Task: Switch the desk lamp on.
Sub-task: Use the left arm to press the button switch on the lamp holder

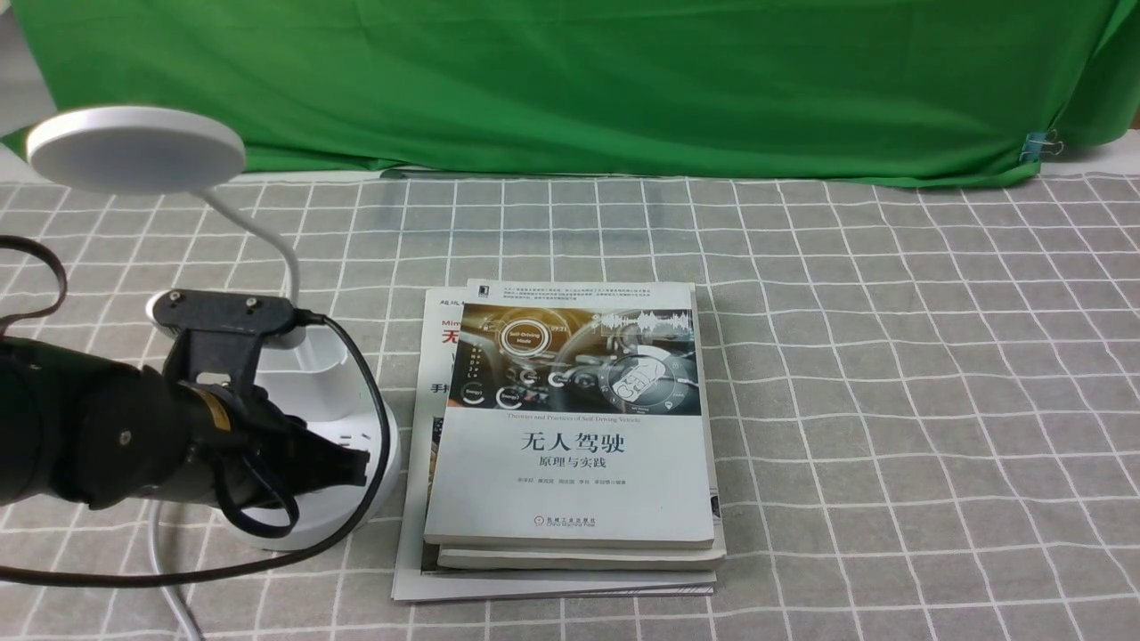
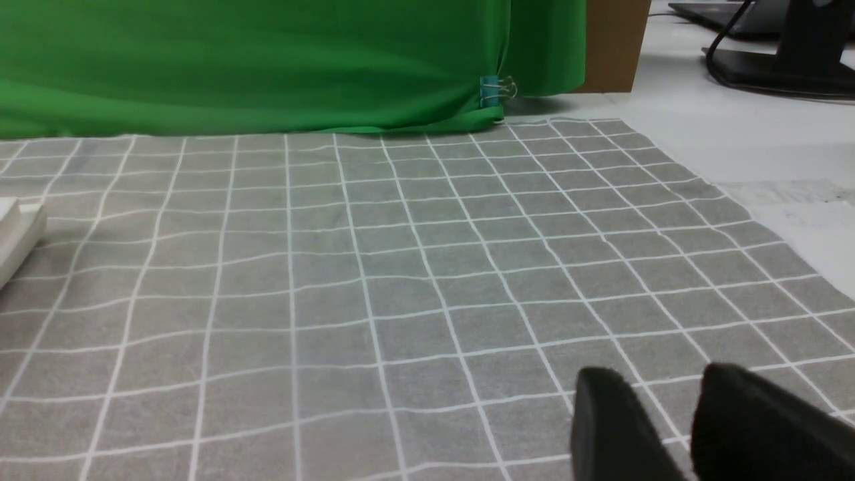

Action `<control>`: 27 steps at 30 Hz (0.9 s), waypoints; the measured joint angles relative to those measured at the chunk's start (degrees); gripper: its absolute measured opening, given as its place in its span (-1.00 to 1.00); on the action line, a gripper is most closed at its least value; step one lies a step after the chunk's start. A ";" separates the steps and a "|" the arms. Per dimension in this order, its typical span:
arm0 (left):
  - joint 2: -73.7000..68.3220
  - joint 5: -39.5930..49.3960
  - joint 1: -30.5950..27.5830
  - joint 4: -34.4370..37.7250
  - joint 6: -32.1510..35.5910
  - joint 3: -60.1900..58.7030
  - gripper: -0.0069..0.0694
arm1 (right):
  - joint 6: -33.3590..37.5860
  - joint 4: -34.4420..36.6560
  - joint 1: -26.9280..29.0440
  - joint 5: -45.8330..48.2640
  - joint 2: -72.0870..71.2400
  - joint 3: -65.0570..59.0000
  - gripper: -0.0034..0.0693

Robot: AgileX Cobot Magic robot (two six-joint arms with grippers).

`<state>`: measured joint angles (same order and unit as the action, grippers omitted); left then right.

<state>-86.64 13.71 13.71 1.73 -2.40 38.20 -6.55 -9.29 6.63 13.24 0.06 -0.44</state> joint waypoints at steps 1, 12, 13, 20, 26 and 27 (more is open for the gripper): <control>0.00 0.00 0.00 0.06 0.00 0.00 -0.77 | 0.00 0.00 0.00 0.00 0.00 0.00 -0.23; 0.00 0.00 0.00 0.31 0.18 0.00 -0.77 | 0.00 0.00 0.00 0.00 0.00 0.00 -0.23; 0.00 0.00 0.00 0.31 0.18 0.00 -0.77 | 0.00 0.00 0.00 0.00 0.00 0.00 -0.23; -0.05 2.22 0.00 0.04 0.50 1.31 -0.77 | 0.00 0.00 0.00 0.00 0.00 0.00 -0.23; -0.05 4.87 0.00 -0.84 0.68 3.08 -0.77 | 0.00 0.00 0.00 0.00 0.00 0.00 -0.23; -0.05 4.95 0.00 -0.90 0.68 3.10 -0.77 | 0.00 0.00 0.00 0.00 0.00 0.00 -0.23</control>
<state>-86.68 18.66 13.71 0.83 -1.71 41.30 -6.55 -9.29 6.63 13.24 0.06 -0.44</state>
